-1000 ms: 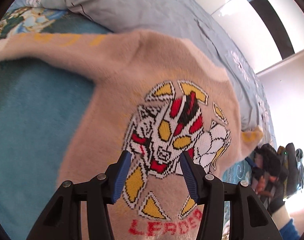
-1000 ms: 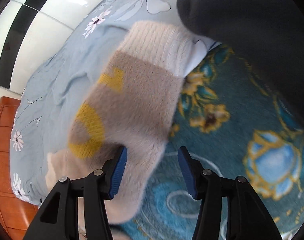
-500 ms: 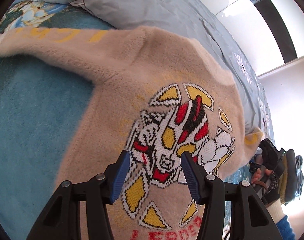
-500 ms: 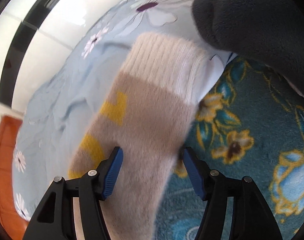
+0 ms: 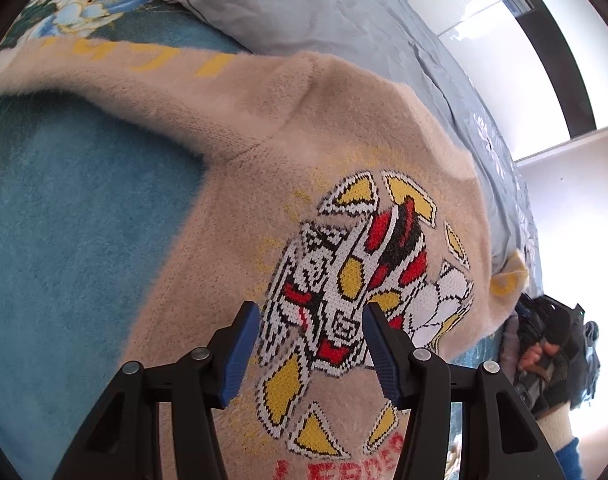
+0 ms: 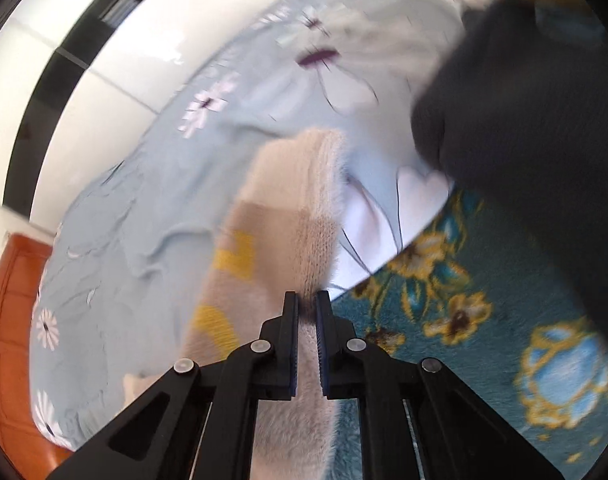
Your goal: Fold clothes
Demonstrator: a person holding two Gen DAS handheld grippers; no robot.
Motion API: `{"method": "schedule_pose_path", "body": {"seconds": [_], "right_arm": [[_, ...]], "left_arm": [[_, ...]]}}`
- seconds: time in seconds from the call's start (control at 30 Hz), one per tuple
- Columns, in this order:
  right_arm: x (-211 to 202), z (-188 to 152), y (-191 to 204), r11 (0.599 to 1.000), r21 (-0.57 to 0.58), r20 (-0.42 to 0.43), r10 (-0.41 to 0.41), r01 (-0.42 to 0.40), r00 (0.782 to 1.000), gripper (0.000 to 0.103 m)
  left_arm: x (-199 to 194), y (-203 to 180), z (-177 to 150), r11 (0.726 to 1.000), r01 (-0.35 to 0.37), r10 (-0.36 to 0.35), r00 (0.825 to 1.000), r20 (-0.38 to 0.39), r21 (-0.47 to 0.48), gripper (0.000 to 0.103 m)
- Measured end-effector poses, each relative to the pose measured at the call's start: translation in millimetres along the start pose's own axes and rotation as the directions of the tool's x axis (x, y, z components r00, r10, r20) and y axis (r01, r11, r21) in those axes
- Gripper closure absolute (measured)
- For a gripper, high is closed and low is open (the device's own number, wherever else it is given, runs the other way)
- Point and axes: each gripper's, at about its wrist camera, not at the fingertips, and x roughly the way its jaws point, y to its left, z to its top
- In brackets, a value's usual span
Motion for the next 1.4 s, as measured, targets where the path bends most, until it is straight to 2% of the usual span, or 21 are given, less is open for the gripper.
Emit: {"method": "schedule_pose_path", "body": {"seconds": [0.1, 0.17, 0.23, 0.33, 0.4, 0.5, 0.63, 0.8, 0.87, 0.9, 0.97, 1.1, 1.2, 1.33, 1.4], "right_arm": [[-33.3, 0.5, 10.2, 0.998, -0.062, 0.047, 0.009, -0.006, 0.999, 0.095], [-64.8, -18.8, 34.1, 0.991, -0.134, 0.088, 0.009, 0.003, 0.996, 0.095], [-68.7, -14.2, 69.5, 0.968, -0.253, 0.123, 0.035, -0.002, 0.992, 0.095], [-94.7, -32.0, 112.0, 0.914, -0.405, 0.137, 0.09, -0.027, 0.987, 0.095], [-104.0, -48.6, 146.0, 0.862, -0.506, 0.13, 0.129, -0.046, 0.983, 0.095], [-100.8, -94.1, 199.2, 0.754, -0.653, 0.088, 0.163, -0.067, 0.983, 0.095], [-62.5, -173.8, 255.0, 0.59, -0.8, -0.026, 0.155, -0.114, 0.988, 0.095], [4.9, -257.8, 277.9, 0.467, -0.863, -0.182, 0.066, -0.192, 0.981, 0.098], [21.8, -290.8, 283.1, 0.402, -0.892, -0.219, 0.01, -0.205, 0.976, 0.098], [32.4, -306.5, 284.5, 0.356, -0.913, -0.222, -0.03, -0.197, 0.975, 0.098], [34.5, -323.5, 282.8, 0.326, -0.92, -0.248, -0.053, -0.218, 0.967, 0.098], [23.7, -316.5, 276.6, 0.355, -0.904, -0.264, -0.025, -0.239, 0.964, 0.098], [15.0, -292.8, 267.8, 0.381, -0.901, -0.236, -0.037, -0.205, 0.971, 0.098], [4.1, -252.5, 247.1, 0.464, -0.874, -0.195, -0.06, -0.146, 0.979, 0.098], [1.9, -238.9, 234.1, 0.506, -0.854, -0.184, -0.072, -0.123, 0.98, 0.097]], "left_arm": [[-3.8, 4.4, 0.6, 1.0, 0.015, -0.015, 1.0, 0.009, -0.017, 0.045], [-7.3, 6.9, 1.0, 0.999, 0.029, -0.028, 0.999, 0.018, -0.025, 0.045], [-10.1, 9.7, 1.7, 0.999, 0.035, -0.034, 0.999, 0.026, -0.033, 0.045], [-13.8, 16.6, 2.9, 0.997, 0.048, -0.046, 0.998, 0.039, -0.057, 0.045], [-16.7, 22.0, 3.6, 0.995, 0.06, -0.056, 0.997, 0.053, -0.077, 0.045], [-20.8, 30.0, 3.7, 0.992, 0.076, -0.069, 0.995, 0.069, -0.104, 0.045], [-26.0, 43.4, 5.0, 0.987, 0.089, -0.079, 0.994, 0.082, -0.135, 0.045], [-34.7, 61.4, 7.6, 0.98, 0.102, -0.085, 0.991, 0.107, -0.172, 0.045], [-39.0, 69.7, 9.2, 0.976, 0.107, -0.085, 0.989, 0.12, -0.19, 0.045], [-40.3, 73.8, 10.1, 0.974, 0.11, -0.087, 0.988, 0.124, -0.198, 0.045], [-42.8, 80.3, 12.2, 0.969, 0.12, -0.093, 0.987, 0.131, -0.215, 0.045], [-45.5, 77.4, 23.1, 0.97, 0.161, -0.138, 0.981, 0.135, -0.18, 0.045], [-38.8, 60.9, 41.3, 0.97, 0.21, -0.194, 0.973, 0.126, -0.125, 0.045], [-20.5, 28.5, 69.4, 0.956, 0.289, -0.282, 0.953, 0.107, -0.053, 0.045], [-3.1, 14.4, 83.4, 0.952, 0.304, -0.301, 0.95, 0.077, -0.023, 0.045]]}}
